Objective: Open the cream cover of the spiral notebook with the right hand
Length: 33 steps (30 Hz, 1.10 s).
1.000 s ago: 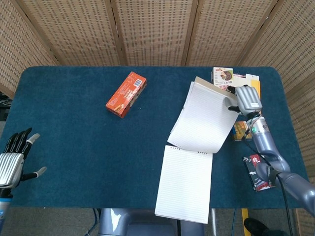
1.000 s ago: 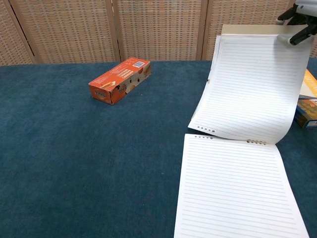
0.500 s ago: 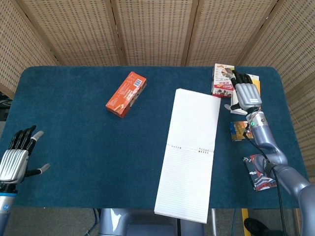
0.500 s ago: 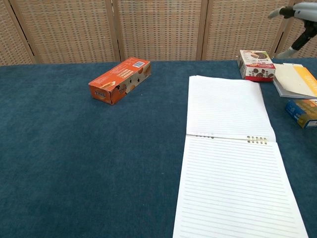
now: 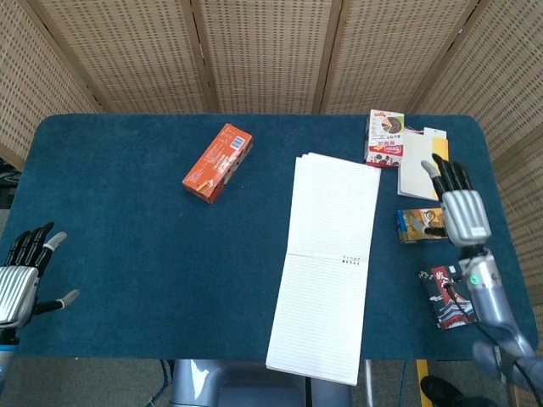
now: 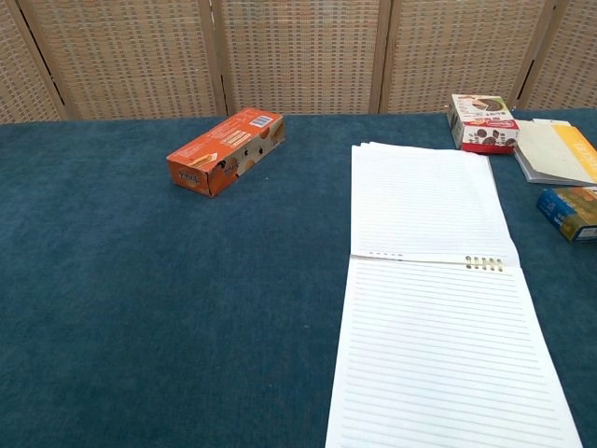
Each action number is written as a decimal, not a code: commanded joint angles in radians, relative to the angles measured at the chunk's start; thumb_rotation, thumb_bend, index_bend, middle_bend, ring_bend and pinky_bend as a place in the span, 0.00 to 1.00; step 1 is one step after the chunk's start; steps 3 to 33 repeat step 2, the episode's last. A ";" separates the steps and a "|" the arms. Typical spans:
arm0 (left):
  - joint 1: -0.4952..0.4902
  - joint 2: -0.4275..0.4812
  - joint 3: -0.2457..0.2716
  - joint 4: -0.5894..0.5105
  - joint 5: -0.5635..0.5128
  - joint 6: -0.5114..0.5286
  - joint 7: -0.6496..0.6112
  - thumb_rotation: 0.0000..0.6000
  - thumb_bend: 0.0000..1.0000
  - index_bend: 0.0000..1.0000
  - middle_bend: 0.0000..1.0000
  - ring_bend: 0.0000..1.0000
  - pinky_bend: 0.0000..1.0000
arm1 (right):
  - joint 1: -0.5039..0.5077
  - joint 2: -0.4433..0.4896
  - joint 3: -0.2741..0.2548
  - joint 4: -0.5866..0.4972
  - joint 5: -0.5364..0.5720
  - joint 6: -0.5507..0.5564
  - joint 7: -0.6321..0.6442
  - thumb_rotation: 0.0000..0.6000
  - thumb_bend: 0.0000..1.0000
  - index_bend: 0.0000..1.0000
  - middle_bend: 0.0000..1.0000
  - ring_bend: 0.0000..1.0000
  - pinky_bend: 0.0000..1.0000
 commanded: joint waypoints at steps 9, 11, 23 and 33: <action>0.007 0.007 0.016 -0.002 0.028 0.013 -0.007 1.00 0.00 0.00 0.00 0.00 0.00 | -0.165 0.052 -0.103 -0.131 -0.057 0.139 -0.032 1.00 0.00 0.00 0.00 0.00 0.00; 0.007 0.007 0.016 -0.002 0.028 0.013 -0.007 1.00 0.00 0.00 0.00 0.00 0.00 | -0.165 0.052 -0.103 -0.131 -0.057 0.139 -0.032 1.00 0.00 0.00 0.00 0.00 0.00; 0.007 0.007 0.016 -0.002 0.028 0.013 -0.007 1.00 0.00 0.00 0.00 0.00 0.00 | -0.165 0.052 -0.103 -0.131 -0.057 0.139 -0.032 1.00 0.00 0.00 0.00 0.00 0.00; 0.007 0.007 0.016 -0.002 0.028 0.013 -0.007 1.00 0.00 0.00 0.00 0.00 0.00 | -0.165 0.052 -0.103 -0.131 -0.057 0.139 -0.032 1.00 0.00 0.00 0.00 0.00 0.00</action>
